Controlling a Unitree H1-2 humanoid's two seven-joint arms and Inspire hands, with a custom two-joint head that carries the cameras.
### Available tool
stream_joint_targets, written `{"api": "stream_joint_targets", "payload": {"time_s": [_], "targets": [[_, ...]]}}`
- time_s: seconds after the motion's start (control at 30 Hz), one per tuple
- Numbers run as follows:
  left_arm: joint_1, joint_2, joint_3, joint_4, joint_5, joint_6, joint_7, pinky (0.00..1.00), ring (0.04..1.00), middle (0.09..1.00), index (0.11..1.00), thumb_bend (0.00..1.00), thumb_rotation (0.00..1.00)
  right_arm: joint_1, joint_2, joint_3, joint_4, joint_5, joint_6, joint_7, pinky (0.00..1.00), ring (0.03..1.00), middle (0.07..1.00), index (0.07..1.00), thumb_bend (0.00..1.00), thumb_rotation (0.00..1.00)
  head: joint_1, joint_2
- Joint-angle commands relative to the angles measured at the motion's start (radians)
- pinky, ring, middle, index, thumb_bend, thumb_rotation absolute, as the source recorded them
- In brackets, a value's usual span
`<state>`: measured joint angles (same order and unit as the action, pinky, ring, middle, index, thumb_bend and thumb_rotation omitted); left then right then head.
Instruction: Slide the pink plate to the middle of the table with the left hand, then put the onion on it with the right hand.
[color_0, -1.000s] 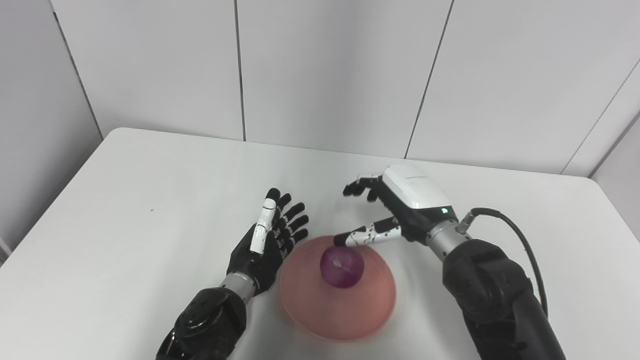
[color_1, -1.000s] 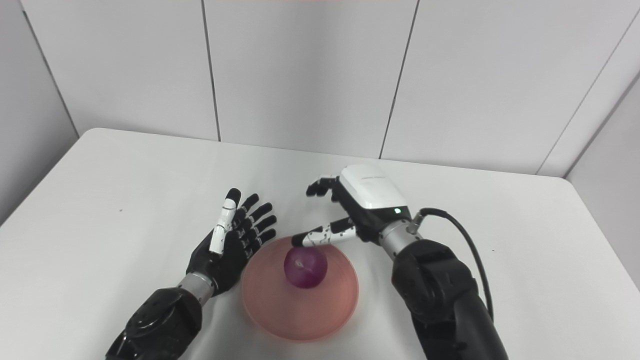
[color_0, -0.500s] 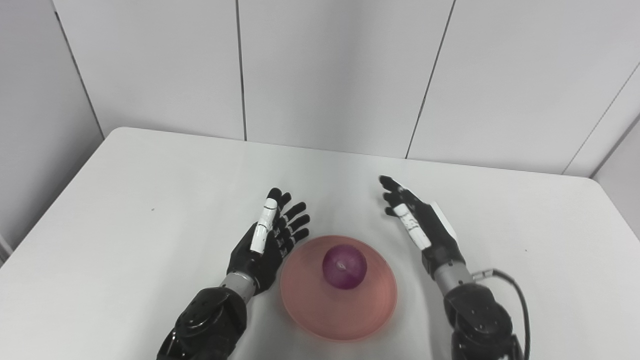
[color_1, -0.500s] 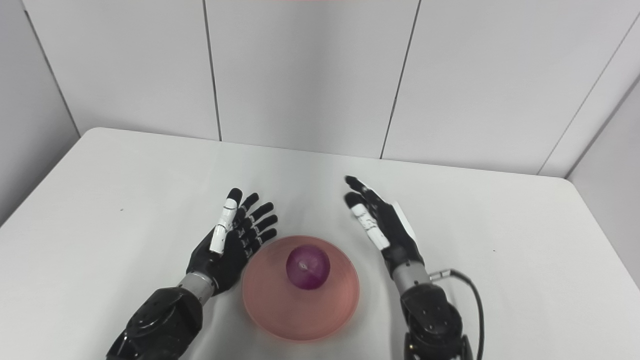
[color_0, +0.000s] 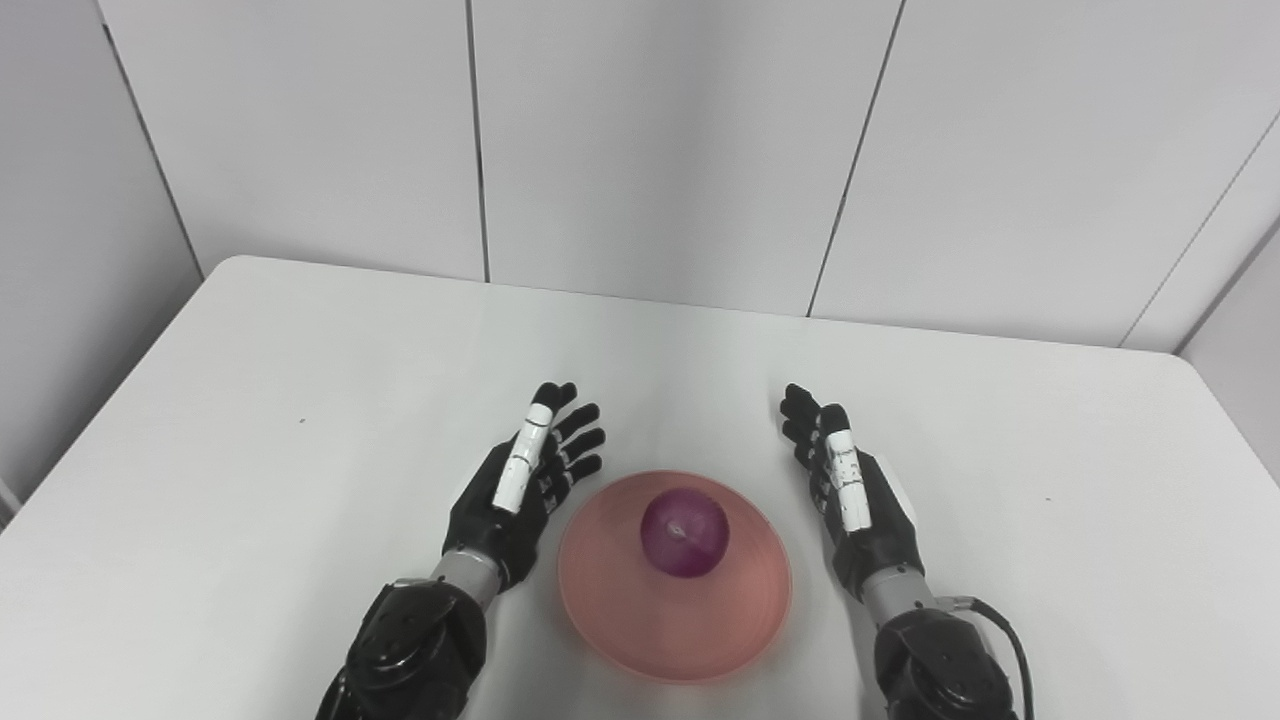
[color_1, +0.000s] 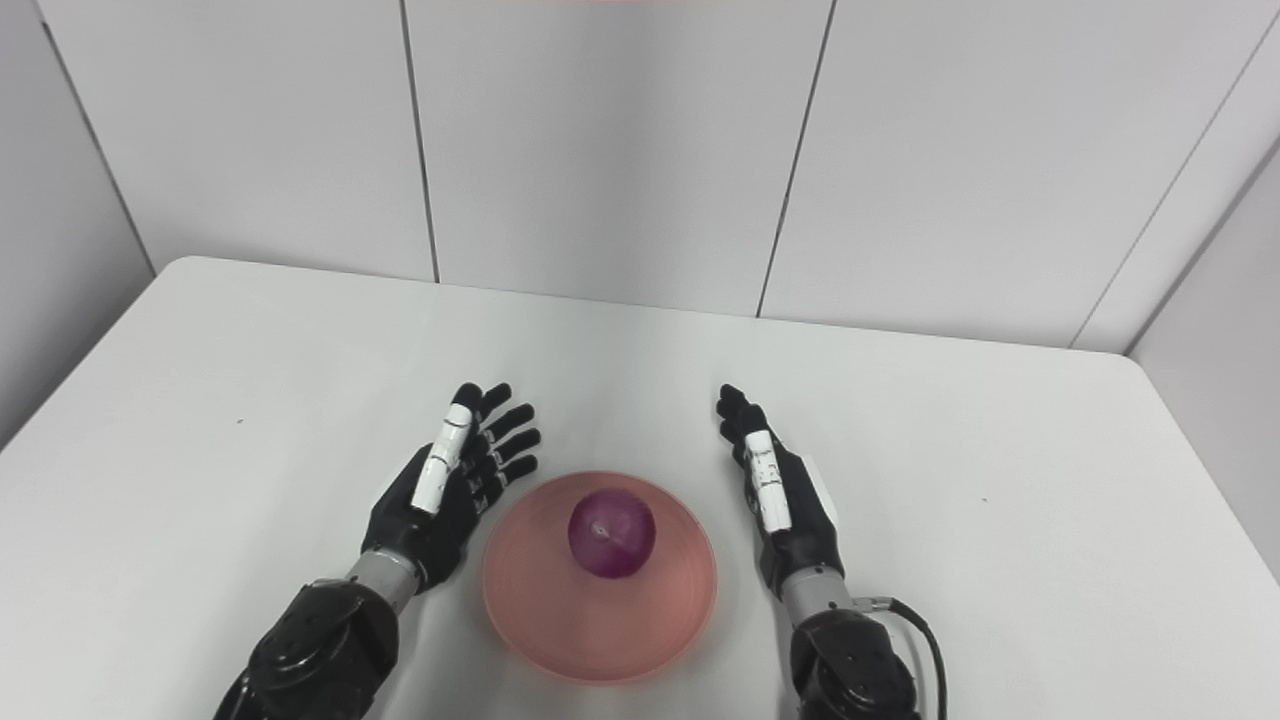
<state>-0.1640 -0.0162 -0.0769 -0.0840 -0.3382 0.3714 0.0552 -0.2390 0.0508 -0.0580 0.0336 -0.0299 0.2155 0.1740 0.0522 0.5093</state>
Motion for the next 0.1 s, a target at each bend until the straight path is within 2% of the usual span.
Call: {"api": "stream_joint_targets", "payload": {"time_s": [0.0,0.07], "targets": [[-0.006,-0.010,0.010,0.003,0.021,-0.030,-0.016,0.90,0.888,0.895,0.916,0.73,0.81,-0.003,0.018,0.001,-0.001,0.047,-0.073,-0.008,1.00,0.973,0.942,0.930,0.88,1.00,0.000,0.002],[-0.006,-0.011,0.016,0.004,0.035,-0.038,-0.022,0.91,0.889,0.891,0.911,0.74,0.80,0.021,0.035,0.003,0.016,0.082,-0.114,-0.011,1.00,0.973,0.950,0.937,0.86,1.00,-0.027,0.004]]}}
